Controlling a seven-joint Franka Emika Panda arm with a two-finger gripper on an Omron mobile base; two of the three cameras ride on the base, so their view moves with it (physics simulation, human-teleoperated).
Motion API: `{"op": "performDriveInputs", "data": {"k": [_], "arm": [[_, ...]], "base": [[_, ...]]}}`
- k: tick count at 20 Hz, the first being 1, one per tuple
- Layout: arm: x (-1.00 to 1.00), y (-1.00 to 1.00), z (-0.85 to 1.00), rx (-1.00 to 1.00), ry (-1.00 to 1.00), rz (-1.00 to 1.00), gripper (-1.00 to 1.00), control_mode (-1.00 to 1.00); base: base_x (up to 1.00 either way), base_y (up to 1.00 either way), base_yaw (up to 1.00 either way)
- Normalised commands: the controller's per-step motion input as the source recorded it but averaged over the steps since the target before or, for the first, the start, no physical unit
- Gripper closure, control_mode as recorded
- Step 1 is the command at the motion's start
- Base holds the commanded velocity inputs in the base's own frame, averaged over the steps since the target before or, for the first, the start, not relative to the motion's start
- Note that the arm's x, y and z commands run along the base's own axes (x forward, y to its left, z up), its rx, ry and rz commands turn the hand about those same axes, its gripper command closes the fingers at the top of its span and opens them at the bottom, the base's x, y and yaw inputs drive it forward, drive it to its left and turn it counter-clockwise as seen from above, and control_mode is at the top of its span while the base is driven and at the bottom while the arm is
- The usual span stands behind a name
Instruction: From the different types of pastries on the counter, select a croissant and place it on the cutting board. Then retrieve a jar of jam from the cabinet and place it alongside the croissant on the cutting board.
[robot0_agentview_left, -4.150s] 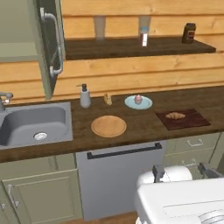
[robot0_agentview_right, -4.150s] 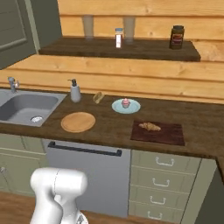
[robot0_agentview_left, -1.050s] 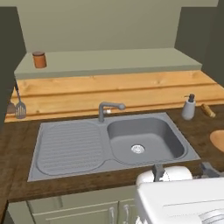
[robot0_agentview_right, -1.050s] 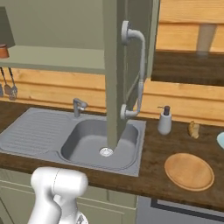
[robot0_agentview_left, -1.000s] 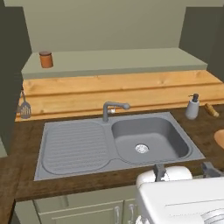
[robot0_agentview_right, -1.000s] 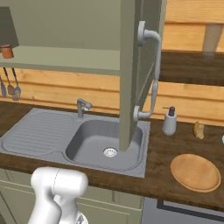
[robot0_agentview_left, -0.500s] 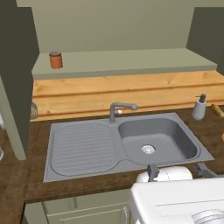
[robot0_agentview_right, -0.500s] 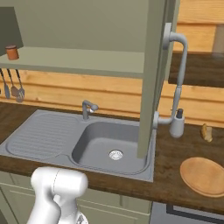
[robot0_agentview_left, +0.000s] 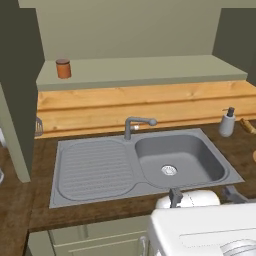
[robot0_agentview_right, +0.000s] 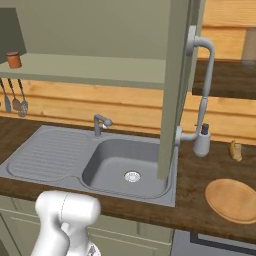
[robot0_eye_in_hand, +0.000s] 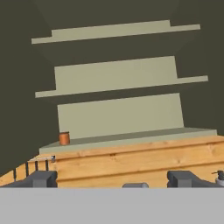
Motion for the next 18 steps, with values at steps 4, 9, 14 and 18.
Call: {"op": "performDriveInputs", "data": {"k": [4,9,14,18], "arm": [[0.08,0.00,0.14,0.02,0.00,0.00,-1.00,-1.00],[0.56,-0.02,0.89,0.09,0.05,0.04,-1.00,-1.00],[0.74,-0.10,0.79,0.02,0.01,0.10,-1.00,-1.00],[0.80,-0.16,0.16,0.00,0.00,0.15,-1.00,-1.00]], "base": [[0.00,0.00,0.00],[0.00,0.00,0.00],[0.00,0.00,0.00],[0.00,0.00,0.00]]}}
